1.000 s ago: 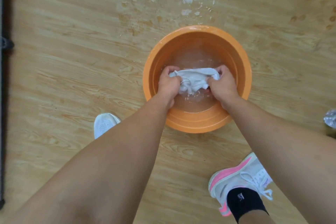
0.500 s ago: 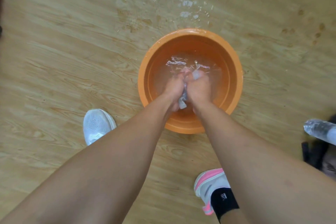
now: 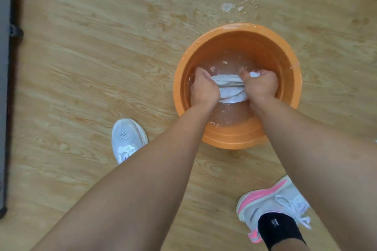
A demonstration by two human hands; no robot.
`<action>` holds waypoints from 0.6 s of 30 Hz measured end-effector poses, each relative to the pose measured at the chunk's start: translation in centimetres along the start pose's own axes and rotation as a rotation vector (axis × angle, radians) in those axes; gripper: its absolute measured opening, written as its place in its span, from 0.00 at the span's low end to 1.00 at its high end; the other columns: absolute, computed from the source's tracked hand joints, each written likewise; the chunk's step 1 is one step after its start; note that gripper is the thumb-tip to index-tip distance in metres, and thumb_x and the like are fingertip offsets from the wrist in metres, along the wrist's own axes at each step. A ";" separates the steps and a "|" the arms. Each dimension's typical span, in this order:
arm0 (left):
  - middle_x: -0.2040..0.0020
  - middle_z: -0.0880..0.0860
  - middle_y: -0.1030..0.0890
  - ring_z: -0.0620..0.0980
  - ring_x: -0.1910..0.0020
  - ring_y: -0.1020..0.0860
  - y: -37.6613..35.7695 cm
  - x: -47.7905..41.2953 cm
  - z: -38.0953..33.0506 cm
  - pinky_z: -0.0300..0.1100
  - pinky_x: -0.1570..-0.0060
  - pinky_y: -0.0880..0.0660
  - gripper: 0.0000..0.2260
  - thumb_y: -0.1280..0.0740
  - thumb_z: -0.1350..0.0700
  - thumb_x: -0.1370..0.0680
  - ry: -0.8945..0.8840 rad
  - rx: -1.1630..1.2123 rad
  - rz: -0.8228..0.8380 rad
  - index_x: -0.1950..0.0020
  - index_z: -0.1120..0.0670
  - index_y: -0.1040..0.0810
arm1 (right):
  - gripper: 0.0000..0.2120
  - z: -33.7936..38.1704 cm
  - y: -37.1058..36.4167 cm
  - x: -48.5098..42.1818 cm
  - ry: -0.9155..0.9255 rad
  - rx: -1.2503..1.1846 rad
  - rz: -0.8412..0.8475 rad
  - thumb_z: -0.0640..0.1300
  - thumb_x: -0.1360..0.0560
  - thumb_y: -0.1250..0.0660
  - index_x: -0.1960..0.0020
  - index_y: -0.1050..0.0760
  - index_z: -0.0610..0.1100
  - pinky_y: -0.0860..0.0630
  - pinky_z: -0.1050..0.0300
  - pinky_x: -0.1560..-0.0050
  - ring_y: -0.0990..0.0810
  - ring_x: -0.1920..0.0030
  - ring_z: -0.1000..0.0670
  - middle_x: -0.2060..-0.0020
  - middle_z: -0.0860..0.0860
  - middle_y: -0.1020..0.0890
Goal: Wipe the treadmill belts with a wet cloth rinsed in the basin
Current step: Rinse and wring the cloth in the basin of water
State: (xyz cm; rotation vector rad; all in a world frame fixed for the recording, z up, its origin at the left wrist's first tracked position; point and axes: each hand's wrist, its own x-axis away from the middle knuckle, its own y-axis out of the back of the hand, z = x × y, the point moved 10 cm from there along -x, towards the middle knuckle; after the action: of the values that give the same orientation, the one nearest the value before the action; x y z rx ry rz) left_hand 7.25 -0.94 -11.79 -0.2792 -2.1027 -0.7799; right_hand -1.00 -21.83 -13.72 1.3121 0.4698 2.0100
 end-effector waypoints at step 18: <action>0.66 0.49 0.26 0.55 0.63 0.27 -2.1 8.8 0.5 0.51 0.60 0.27 0.18 0.35 0.40 0.18 -0.022 0.142 0.134 0.59 0.53 0.29 | 0.17 2.4 -1.0 1.9 0.196 0.279 0.207 0.57 0.18 0.32 0.55 0.22 0.43 0.34 0.54 0.55 0.22 0.51 0.39 0.56 0.43 0.19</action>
State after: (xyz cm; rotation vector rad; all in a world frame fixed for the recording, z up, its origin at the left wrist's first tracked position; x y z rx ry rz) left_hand 0.56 -2.98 -6.01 -0.3486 -2.1242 -0.5490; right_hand 1.04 -19.97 -12.09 1.3801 0.7553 2.3228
